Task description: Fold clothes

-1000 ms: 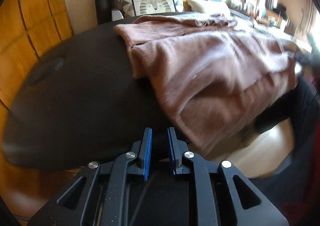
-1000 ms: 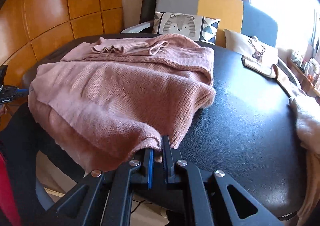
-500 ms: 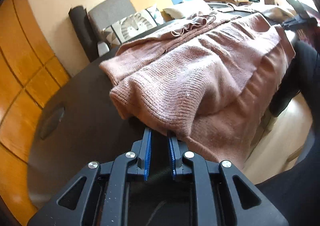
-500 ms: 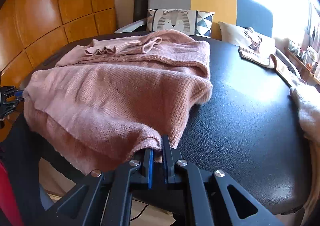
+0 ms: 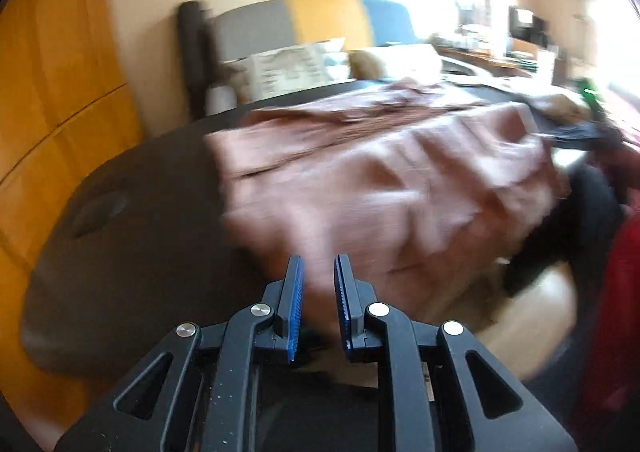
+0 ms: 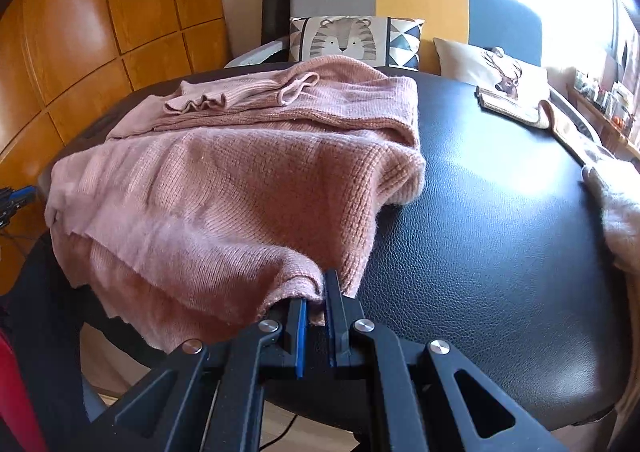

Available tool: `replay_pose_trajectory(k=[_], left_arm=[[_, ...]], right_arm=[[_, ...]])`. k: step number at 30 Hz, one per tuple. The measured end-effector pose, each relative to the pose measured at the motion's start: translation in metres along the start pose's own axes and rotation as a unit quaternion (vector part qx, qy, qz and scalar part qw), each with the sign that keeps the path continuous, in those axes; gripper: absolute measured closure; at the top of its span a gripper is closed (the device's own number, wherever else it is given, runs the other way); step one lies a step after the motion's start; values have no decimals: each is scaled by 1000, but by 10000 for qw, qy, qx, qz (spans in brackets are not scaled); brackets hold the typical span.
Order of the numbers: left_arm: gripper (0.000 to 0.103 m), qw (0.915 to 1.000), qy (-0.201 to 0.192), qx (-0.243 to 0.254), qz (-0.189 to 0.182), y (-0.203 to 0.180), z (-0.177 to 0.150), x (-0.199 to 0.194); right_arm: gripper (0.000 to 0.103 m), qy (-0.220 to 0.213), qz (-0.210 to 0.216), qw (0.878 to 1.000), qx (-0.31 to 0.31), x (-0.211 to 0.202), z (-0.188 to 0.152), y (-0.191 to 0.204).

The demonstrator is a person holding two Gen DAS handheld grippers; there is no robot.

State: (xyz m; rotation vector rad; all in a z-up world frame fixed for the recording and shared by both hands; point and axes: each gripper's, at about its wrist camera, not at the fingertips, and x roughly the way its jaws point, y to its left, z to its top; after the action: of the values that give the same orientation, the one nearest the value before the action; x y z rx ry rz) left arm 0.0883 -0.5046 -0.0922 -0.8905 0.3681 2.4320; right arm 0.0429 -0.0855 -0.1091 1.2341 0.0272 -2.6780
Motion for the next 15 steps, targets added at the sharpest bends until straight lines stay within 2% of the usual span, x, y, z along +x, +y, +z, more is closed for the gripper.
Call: replay_pose_trajectory(k=[2,4,5,6,8,10,12,15], left_arm=[[81,9983,120,66,-574,-22,5,11],[81,9972,202,163,-703,-39,6,26],[81,9973,265,266,-633,-47,7,34],[81,9973,432,425,-406,-55,7,45],[81,9939,826,736,-17,-64,7,66],[81,9898,966,1014,263,-68,6,77],[80,9865,765,1357,500,-75,2,75],[71,9793,675,1736,793,-83,-2,78]], right_arm=[[97,-3,6,10000,18,1,0,0],[97,-6,11,10000,36,1,-1,1],[97,-7,14,10000,45,2,-1,1],[97,-7,14,10000,48,1,-1,1],[97,-9,35,10000,69,1,-1,1],[96,-21,80,9999,136,1,-3,0],[96,-41,123,9997,208,1,-3,-1],[96,-59,131,9997,214,1,-3,-2]])
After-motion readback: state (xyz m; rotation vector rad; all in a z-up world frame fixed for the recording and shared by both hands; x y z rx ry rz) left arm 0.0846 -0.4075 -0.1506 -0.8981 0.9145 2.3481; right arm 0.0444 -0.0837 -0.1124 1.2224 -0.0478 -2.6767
